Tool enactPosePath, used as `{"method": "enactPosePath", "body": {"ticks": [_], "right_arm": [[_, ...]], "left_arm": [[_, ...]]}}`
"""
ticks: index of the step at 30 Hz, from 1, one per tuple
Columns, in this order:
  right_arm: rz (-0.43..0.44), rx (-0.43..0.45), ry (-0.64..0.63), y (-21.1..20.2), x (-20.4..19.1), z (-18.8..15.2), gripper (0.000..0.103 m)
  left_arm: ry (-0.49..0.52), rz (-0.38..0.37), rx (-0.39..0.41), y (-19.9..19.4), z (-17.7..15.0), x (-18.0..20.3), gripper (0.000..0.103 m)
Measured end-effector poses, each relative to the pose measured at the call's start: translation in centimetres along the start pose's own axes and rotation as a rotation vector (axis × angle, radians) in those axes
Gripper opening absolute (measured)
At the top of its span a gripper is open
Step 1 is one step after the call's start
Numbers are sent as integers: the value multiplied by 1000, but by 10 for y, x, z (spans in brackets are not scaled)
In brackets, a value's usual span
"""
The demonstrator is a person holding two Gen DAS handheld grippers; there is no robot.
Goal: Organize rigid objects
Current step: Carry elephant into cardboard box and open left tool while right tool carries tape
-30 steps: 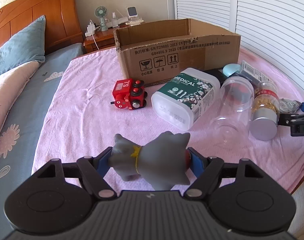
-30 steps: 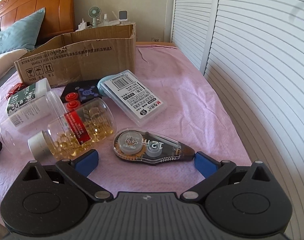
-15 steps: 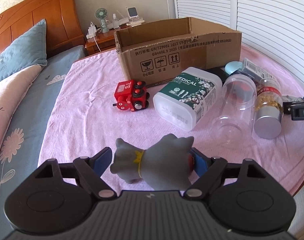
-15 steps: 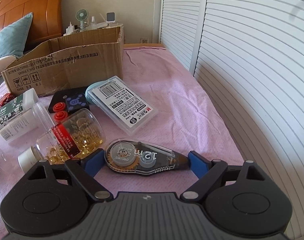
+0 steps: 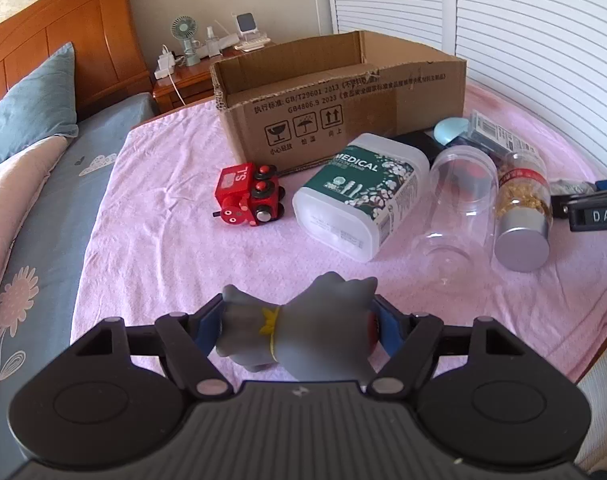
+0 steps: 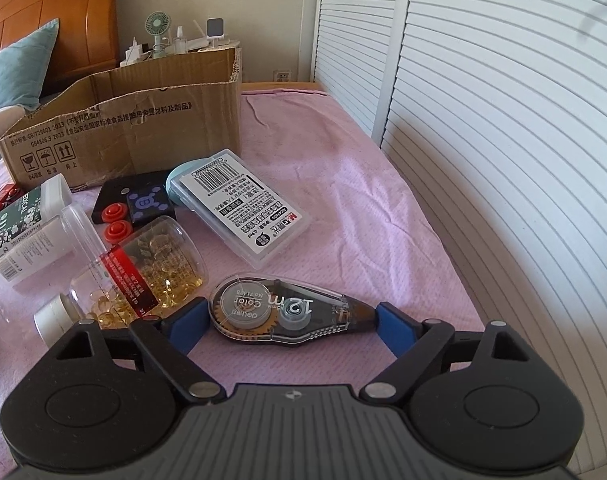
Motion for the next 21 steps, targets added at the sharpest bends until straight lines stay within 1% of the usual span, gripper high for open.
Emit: {"method": "enactPosePath", "body": {"ticks": [7, 12, 15, 21], "right_arm": [[46, 6, -46, -11, 4, 18, 92], [93, 17, -86, -21, 5, 35, 92], [131, 26, -98, -29, 3, 48, 92], [229, 32, -113, -42, -8, 75, 92]], "left_arm": [[27, -41, -34, -8, 7, -3, 74], [43, -52, -31, -19, 22, -9, 74], [42, -56, -18, -24, 38, -15, 74], [34, -68, 29, -25, 90, -29, 74]]}}
Point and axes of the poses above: each gripper's, at about its wrist camera, not at the fingertips, and y roughly the way its jaws point, x to its right, z to its top, the point moved 10 cm from there along y, roughly the way its jaws point, and after that the axes turned 9 degrees about y, right-handed, at the moved point
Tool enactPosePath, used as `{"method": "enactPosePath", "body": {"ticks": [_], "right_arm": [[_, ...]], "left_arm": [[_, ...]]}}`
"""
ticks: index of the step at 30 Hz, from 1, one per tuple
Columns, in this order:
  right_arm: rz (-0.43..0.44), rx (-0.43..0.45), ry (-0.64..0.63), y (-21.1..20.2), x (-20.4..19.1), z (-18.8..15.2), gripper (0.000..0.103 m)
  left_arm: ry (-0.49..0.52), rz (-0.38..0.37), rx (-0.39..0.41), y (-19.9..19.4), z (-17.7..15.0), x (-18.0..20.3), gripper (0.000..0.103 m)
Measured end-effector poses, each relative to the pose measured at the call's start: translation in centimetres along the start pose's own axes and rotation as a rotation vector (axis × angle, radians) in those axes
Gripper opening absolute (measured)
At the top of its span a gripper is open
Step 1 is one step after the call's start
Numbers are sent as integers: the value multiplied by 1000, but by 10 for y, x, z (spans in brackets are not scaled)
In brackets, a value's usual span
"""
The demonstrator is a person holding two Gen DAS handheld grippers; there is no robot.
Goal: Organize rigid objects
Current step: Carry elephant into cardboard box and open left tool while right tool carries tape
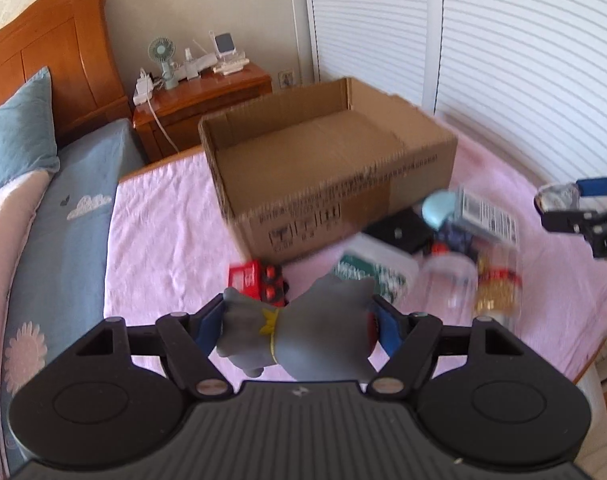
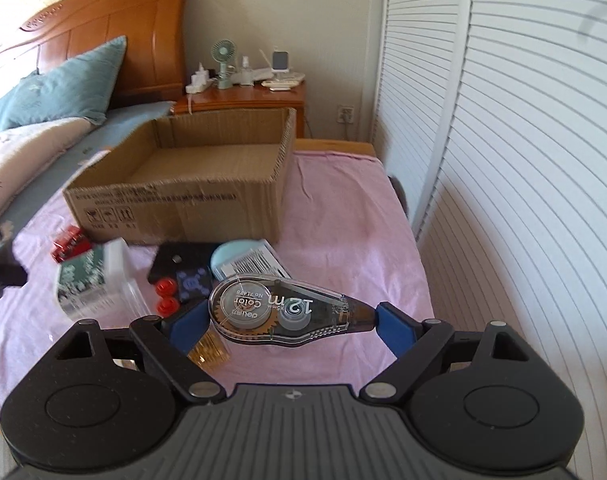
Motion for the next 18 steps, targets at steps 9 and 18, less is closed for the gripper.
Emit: {"method": "enactPosePath", "body": {"ticks": [9, 18], "right_arm": [[60, 33, -46, 2, -11, 46, 92], [75, 58, -90, 18, -24, 80, 92]], "left_arm": [[-2, 24, 61, 34, 86, -24, 74], [-51, 37, -36, 111, 114, -46, 74]]}}
Point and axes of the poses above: each gripper's, at about its wrist camera, not at the fingertips, and y roughly the way its jaws point, x to its right, z to its top, the point moved 10 cm from there along y, roughly the way its jaws point, and after that the axes turned 9 degrees about y, right-handed, at the moved point
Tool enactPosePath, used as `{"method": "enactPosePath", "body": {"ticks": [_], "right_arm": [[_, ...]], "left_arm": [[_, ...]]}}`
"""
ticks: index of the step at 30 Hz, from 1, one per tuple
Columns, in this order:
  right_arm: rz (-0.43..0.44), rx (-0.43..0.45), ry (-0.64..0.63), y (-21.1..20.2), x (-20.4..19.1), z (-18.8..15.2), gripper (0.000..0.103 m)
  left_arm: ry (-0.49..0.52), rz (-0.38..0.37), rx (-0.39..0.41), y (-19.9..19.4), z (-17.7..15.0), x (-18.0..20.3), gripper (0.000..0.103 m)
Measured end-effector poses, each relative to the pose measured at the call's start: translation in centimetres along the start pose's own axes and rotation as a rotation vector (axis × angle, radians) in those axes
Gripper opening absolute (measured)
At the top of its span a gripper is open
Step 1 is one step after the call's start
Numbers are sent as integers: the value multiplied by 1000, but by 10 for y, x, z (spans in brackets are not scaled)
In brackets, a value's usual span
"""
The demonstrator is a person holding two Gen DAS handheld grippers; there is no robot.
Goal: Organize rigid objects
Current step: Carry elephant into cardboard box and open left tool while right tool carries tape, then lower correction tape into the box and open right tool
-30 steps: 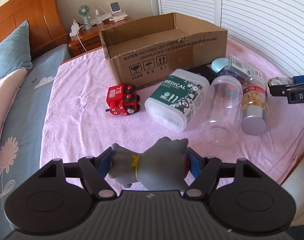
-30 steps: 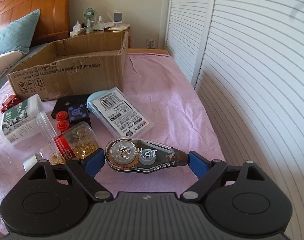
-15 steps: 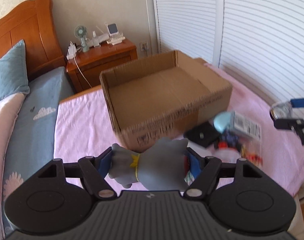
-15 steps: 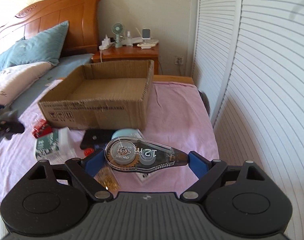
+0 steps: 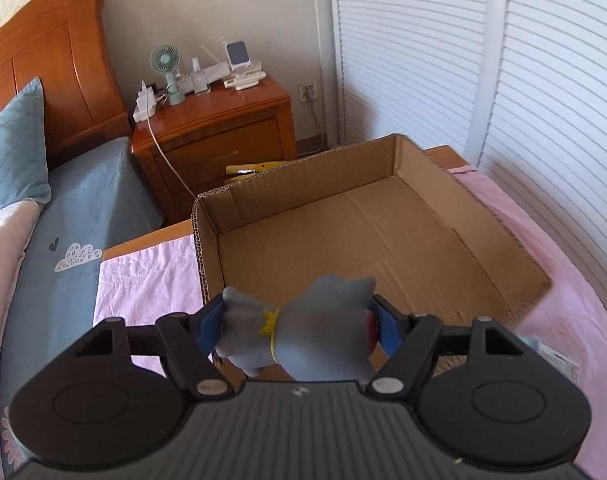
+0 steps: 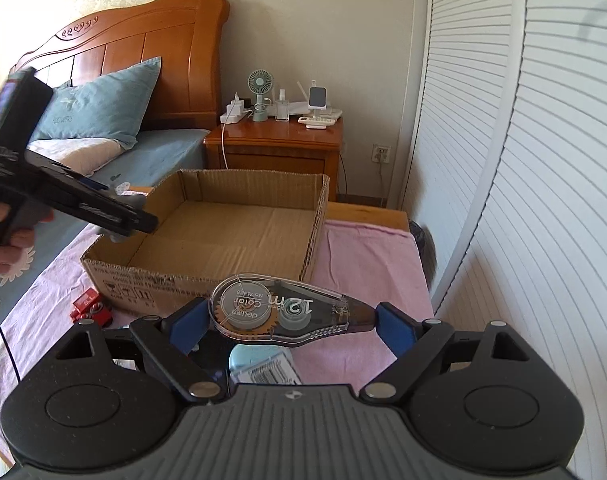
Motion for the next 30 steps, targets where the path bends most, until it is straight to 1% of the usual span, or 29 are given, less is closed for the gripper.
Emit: {"method": "enactPosePath", "body": {"ticks": [4, 6, 9, 10, 13, 18, 21, 24, 26, 30], "right_arm": [[3, -4, -21, 11, -4, 8, 92], [1, -10, -30, 17, -5, 11, 92], [-2, -18, -37, 27, -7, 16, 92], [-2, -20, -38, 30, -8, 18, 92], [-1, -22, -41, 37, -11, 22, 92], [8, -38, -49, 50, -16, 29, 92], [19, -53, -58, 57, -22, 34, 92], [37, -74, -56, 66, -27, 41, 92], [45, -89, -61, 73, -32, 45, 92], [66, -130, -54, 93, -42, 54, 92]], "left_arm": [[-19, 10, -31, 25, 8, -9, 74], [-30, 17, -30, 34, 13, -13, 74], [-59, 26, -8, 47, 19, -21, 80], [-63, 32, -7, 50, 20, -22, 83], [-59, 41, 4, 48, 18, -25, 86], [-35, 28, 19, 29, 8, -28, 90], [-25, 22, 27, 11, -2, -29, 91], [-31, 0, 32, -9, -13, -29, 92], [-40, -19, 64, -25, -22, -29, 97], [-60, -42, 95, -48, -40, -27, 98]]}}
Point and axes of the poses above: each gripper's, at about its wrist camera, not at the fingertips, and y roughly the way its jaws point, x to its right, z to its top, the point moved 10 cm from there along y, roughly the way its jaws point, and after that the axes turned 9 degrees about y, right-handed, at the moved point
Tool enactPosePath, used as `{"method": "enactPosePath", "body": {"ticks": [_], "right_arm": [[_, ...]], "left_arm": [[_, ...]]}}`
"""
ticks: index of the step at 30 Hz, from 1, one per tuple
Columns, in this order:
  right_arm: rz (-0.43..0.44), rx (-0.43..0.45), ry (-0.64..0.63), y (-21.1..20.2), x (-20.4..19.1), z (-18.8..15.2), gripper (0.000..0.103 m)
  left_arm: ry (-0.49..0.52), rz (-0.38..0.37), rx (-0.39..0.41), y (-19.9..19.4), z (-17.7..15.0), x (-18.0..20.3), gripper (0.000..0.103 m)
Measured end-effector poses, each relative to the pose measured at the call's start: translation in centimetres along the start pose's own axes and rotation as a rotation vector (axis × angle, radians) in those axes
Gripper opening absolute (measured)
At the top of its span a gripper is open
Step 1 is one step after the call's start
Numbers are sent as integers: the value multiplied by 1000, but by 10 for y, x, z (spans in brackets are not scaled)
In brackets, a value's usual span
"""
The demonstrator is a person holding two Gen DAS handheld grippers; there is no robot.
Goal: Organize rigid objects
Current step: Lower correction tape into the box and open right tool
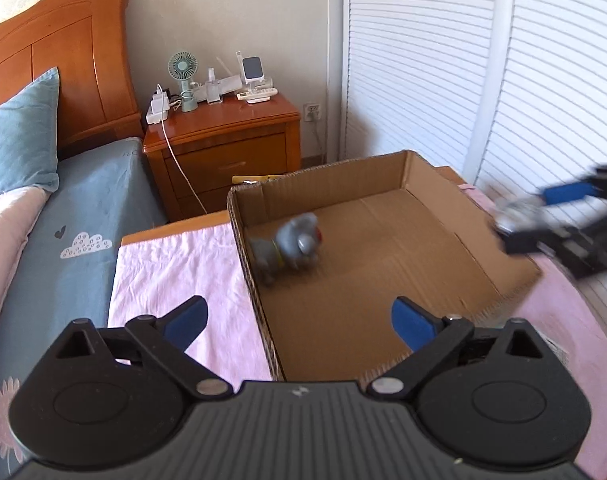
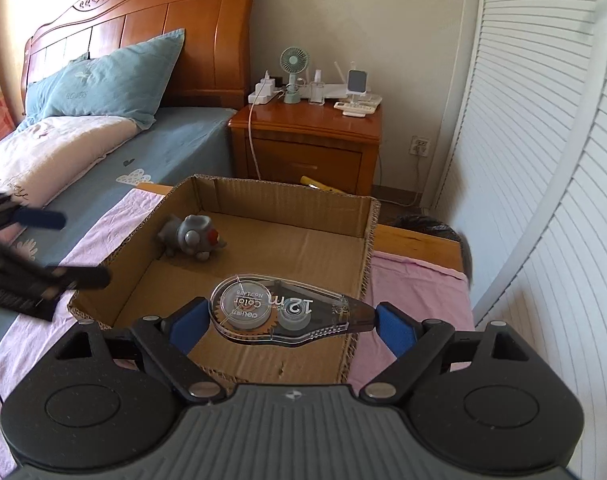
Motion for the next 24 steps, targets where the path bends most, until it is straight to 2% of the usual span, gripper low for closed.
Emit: {"method": "enactPosePath", "body": {"ticks": [7, 15, 17, 24], "right_arm": [[-16, -75, -7, 45, -9, 21, 92], [-54, -134, -10, 93, -11, 34, 93], [-55, -124, -1, 95, -11, 34, 103], [-50, -75, -11, 64, -16, 31, 103]], "left_arm": [[32, 6, 18, -23, -25, 8, 98], [16, -2, 19, -21, -40, 2, 98], [8, -6, 14, -21, -44, 0, 98], [-4, 4, 3, -28, -54, 3, 98]]}}
Point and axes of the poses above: each gripper's, at about its wrist camera, not at the fingertips, and y roughly the way its jaws point, x to its right, z to its top, the point moved 10 cm from there along y, roughly the way its jaws point, and after that the axes turned 9 degrees about y, right-handed, at the moved point
